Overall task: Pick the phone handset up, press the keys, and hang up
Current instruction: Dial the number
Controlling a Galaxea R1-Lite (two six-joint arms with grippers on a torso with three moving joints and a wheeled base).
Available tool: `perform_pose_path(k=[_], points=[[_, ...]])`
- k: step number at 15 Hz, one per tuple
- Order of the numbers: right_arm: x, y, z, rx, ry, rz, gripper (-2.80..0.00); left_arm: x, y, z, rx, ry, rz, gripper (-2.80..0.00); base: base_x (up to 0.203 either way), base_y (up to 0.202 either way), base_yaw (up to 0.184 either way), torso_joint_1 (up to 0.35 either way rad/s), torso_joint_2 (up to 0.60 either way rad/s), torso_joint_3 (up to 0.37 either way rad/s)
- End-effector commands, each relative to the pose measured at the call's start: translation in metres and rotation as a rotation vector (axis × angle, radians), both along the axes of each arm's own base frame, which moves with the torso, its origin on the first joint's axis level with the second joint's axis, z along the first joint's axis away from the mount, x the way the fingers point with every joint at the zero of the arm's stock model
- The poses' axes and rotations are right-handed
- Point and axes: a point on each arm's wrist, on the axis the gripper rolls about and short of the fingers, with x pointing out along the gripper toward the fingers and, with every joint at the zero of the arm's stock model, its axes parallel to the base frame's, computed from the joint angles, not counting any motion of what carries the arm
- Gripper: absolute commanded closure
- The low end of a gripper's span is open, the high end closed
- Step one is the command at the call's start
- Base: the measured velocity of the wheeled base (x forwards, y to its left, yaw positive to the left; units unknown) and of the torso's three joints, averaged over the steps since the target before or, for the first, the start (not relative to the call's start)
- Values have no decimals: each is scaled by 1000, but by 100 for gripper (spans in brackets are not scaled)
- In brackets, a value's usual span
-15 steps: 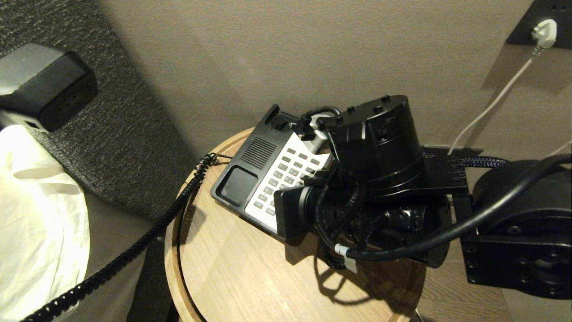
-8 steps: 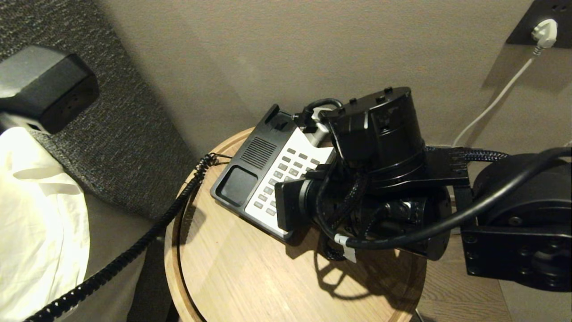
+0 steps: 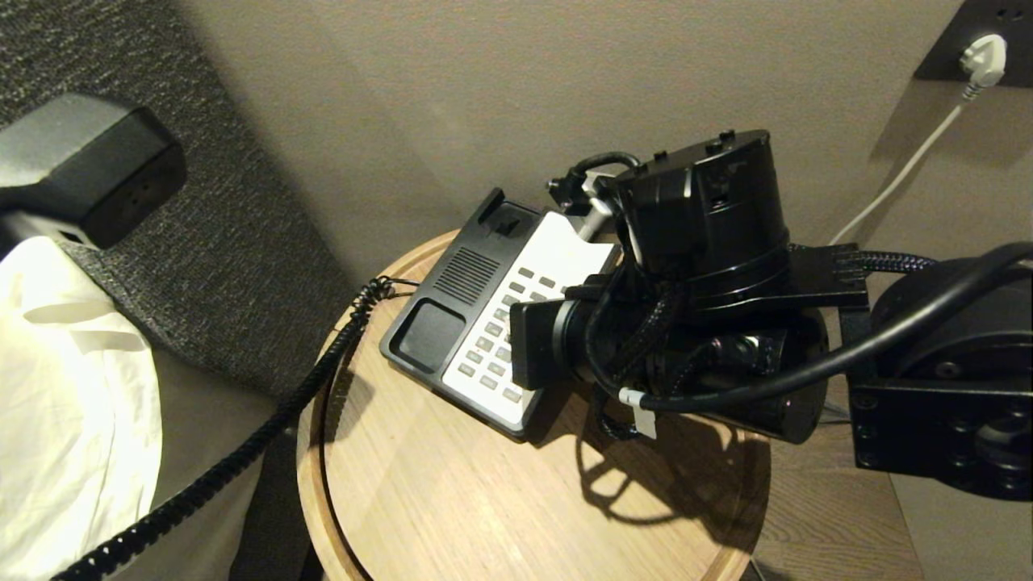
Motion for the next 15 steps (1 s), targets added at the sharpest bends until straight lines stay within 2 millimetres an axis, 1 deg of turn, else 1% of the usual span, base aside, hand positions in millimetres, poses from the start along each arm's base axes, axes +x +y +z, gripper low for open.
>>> perform_pose_path(k=[1,9,15], points=[[4,-5,3,5,-4,-19,0,0,0,0,-2,3,-1,0,0,0,0,0,0,0],[6,-7,2,3,-2,-26,0,1,-1,-1,1,7,-1,0,0,0,0,0,0,0],[7,-6,-4,-13,10,-25,0,1,-1,-1,1,7,-1,0,0,0,0,0,0,0]])
